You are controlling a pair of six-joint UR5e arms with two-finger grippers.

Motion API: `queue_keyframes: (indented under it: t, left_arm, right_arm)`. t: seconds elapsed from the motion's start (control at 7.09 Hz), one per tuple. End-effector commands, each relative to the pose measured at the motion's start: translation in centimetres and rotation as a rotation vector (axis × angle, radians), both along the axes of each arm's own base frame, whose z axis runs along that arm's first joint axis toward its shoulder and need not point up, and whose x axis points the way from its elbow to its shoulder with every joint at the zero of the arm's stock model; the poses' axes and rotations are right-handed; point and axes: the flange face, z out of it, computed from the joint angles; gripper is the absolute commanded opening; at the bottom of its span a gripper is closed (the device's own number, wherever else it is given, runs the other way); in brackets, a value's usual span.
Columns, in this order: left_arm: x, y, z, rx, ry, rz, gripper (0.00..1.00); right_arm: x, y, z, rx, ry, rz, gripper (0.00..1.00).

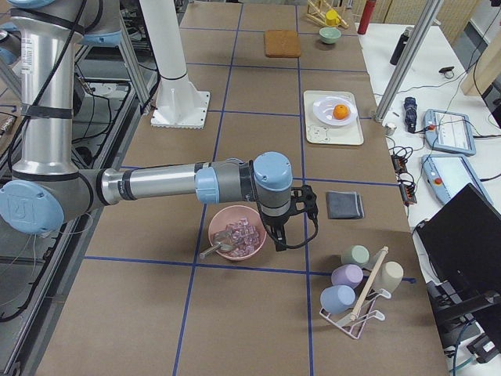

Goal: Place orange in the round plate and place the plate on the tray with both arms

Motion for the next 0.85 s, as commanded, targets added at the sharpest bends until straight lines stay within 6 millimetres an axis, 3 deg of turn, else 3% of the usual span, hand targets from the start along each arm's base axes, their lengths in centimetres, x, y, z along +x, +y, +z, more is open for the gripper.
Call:
queue_keyframes:
  t: [0.0,0.71]
  left_arm:
    - [-0.04,0.01,-0.03,0.0,0.001,-0.001,0.99]
    - [-0.04,0.02,0.05,-0.001,0.002,-0.001,0.99]
  right_arm:
    - [0.02,0.0,-0.06,0.002,0.003,0.0,1.0]
    - [-0.02,-0.05,-0.99,0.021,0.008,-0.002,1.0]
